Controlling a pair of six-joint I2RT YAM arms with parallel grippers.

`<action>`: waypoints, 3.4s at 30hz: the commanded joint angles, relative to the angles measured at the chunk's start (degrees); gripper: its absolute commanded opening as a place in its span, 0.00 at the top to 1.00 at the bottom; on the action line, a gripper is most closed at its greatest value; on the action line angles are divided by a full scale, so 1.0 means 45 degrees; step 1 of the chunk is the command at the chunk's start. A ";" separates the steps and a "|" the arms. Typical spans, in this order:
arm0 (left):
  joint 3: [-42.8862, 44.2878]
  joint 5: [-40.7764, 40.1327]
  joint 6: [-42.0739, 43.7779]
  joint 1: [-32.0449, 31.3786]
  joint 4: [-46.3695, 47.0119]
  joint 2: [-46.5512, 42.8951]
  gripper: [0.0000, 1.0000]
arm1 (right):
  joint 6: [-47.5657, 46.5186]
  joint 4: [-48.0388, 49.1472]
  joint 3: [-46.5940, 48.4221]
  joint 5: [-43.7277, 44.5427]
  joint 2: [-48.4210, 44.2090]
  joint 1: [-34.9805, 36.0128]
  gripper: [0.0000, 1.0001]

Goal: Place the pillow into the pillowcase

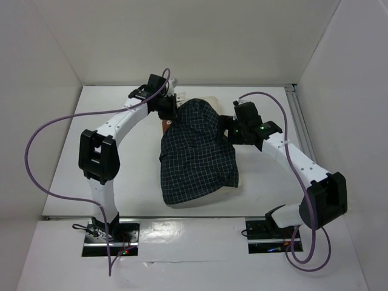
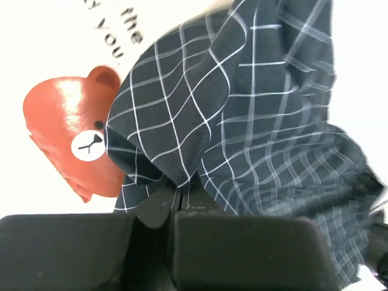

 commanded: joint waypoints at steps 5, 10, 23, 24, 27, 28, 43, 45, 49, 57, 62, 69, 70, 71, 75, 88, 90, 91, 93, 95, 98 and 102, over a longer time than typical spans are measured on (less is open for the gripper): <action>0.1542 0.0113 -0.0356 0.1973 -0.0605 -0.2979 1.00 | -0.0684 -0.0128 0.0750 -0.0081 -0.0247 -0.0306 0.01; 0.0703 0.0113 -0.1489 0.4633 -0.0761 -0.3980 1.00 | -0.0956 0.0007 0.0752 -0.0256 -0.0130 -0.0306 0.00; -0.3282 0.0132 -0.2585 0.6823 0.0332 -0.4665 1.00 | -0.0668 0.1608 -0.1961 -0.0981 0.2662 0.0847 0.10; -0.3283 0.0132 -0.2585 0.6825 0.0333 -0.4665 1.00 | -0.0510 0.1609 -0.1963 -0.0728 0.2663 0.0847 0.28; -0.3283 0.0248 -0.2585 0.6942 0.0333 -0.4665 1.00 | -0.0158 0.1106 -0.1594 0.0753 0.2313 0.0692 1.00; -0.3167 0.0250 -0.2701 0.6942 0.0333 -0.4665 1.00 | -0.0157 0.0811 -0.1011 0.1861 0.2195 0.0555 1.00; -0.4377 -0.0159 -0.3444 0.6942 0.1326 -0.4528 1.00 | -0.0878 -0.2866 0.6006 0.6093 0.4245 -0.2090 0.18; -0.4320 -0.0296 -0.3444 0.6942 0.1446 -0.4198 1.00 | -0.1133 -0.1832 0.5444 0.5296 0.3914 -0.1209 0.01; -0.3129 -0.0434 -0.3327 0.6942 0.0784 -0.2950 1.00 | -0.0978 -0.1301 0.4389 0.4196 0.4300 0.0996 0.01; -0.2893 -0.0200 -0.3327 0.6942 0.0665 -0.2692 1.00 | 0.0836 -0.0247 0.2258 0.5422 0.6177 0.1337 0.58; -0.3145 -0.0219 -0.3131 0.6707 0.0665 -0.2810 1.00 | 0.1092 -0.0383 0.0642 0.6423 0.4625 0.0848 1.00; -0.3264 -0.0356 -0.2897 0.6707 0.0665 -0.3218 1.00 | 0.0490 -0.0541 -0.1085 0.5783 0.1571 -0.0539 0.73; -0.3264 -0.0472 -0.2897 0.6553 0.0665 -0.3336 1.00 | 0.0121 -0.0269 -0.0871 0.5217 0.1221 -0.0540 0.52; -0.3380 -0.0473 -0.2897 0.6551 0.0665 -0.3337 1.00 | 0.0117 -0.0112 -0.0637 0.4690 0.1102 -0.0366 0.35; -0.3265 -0.0649 -0.2410 0.6551 -0.0055 -0.3337 1.00 | 0.1050 0.0922 0.0652 0.2701 0.1118 0.1156 0.00; -0.3674 -0.0942 -0.1862 0.6434 -0.0409 -0.4040 1.00 | 0.4433 0.4773 0.4047 0.0523 0.7523 0.4968 0.01; -0.3674 -0.0942 -0.1862 0.6434 -0.0566 -0.4157 1.00 | 0.4433 0.4286 0.4597 0.0796 0.8480 0.5104 0.06; -0.3674 -0.0942 -0.1862 0.6434 -0.0566 -0.4157 1.00 | 0.4433 0.4052 0.4890 0.1204 0.8773 0.5240 0.08; -0.3791 -0.0826 -0.1862 0.6434 -0.0566 -0.4157 1.00 | 0.4433 0.3701 0.5516 0.1382 0.9477 0.5378 0.21; -0.3791 -0.0825 -0.1862 0.6434 -0.0566 -0.4157 1.00 | 0.4569 0.3581 0.5751 0.1791 0.9616 0.5515 0.40; -0.3189 -0.0825 -0.1862 0.6434 -0.0702 -0.4274 1.00 | 0.4707 0.3464 0.5752 0.2279 0.9500 0.5515 1.00; -0.1218 -0.0553 -0.1745 0.6434 -0.1150 -0.3593 1.00 | 0.4064 0.3192 0.6453 0.2790 0.8195 0.4523 1.00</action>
